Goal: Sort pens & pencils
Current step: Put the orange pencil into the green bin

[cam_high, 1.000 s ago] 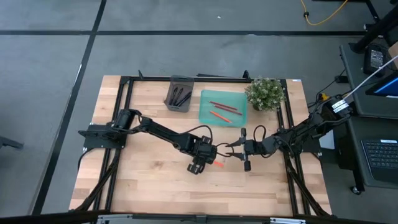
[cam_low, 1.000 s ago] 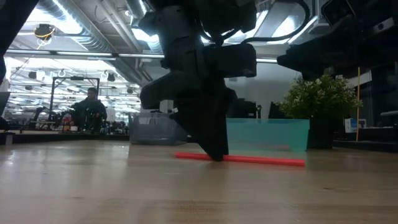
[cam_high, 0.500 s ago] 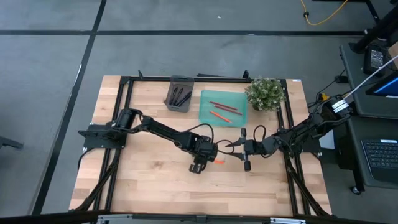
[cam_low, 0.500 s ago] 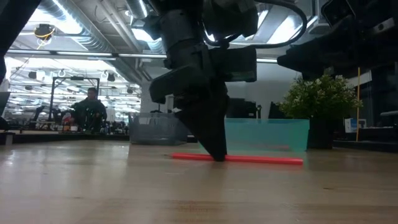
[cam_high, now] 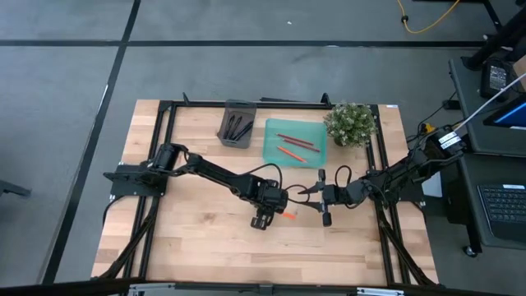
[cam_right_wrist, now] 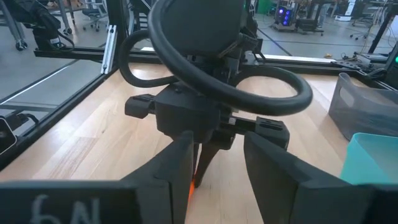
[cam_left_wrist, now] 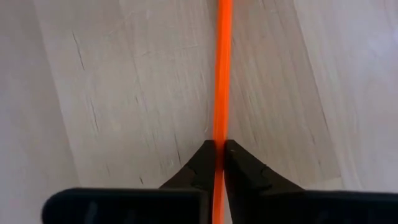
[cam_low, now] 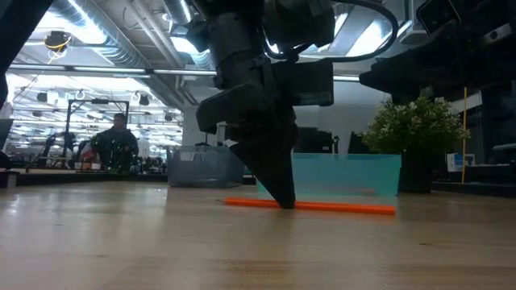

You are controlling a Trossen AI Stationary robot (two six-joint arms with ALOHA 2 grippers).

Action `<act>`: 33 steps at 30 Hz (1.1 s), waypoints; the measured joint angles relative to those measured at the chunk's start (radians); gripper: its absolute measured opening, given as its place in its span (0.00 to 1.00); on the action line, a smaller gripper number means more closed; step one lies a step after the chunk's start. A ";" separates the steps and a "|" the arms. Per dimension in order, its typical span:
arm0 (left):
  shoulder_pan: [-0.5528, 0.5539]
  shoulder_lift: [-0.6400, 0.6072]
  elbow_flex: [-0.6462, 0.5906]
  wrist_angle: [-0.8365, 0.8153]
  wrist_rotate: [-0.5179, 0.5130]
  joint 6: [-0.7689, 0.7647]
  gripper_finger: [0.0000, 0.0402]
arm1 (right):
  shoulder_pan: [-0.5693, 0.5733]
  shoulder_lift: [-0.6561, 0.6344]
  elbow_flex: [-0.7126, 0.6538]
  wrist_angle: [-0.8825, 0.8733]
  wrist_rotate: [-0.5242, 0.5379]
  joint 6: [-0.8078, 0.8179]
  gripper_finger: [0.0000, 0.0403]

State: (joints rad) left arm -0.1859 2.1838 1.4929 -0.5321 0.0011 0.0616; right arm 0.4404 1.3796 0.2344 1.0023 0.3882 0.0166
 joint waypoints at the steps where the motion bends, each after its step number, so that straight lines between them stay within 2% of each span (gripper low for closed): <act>1: 0.000 0.000 0.000 0.000 0.008 0.000 0.05 | 0.000 0.000 0.000 0.000 0.000 0.000 0.36; 15: 0.000 -0.055 -0.009 -0.002 0.022 0.019 0.03 | 0.000 0.000 0.000 -0.016 0.001 -0.001 0.36; 20: -0.001 -0.088 -0.010 -0.051 0.017 0.023 0.03 | 0.000 0.000 0.000 -0.029 0.002 -0.003 0.36; 33: -0.006 -0.143 -0.007 -0.148 -0.066 0.013 0.02 | 0.000 0.000 0.000 -0.057 0.011 0.000 0.36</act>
State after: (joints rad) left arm -0.1914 2.0410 1.4857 -0.6799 -0.0652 0.0750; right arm 0.4405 1.3796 0.2348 0.9453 0.3989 0.0162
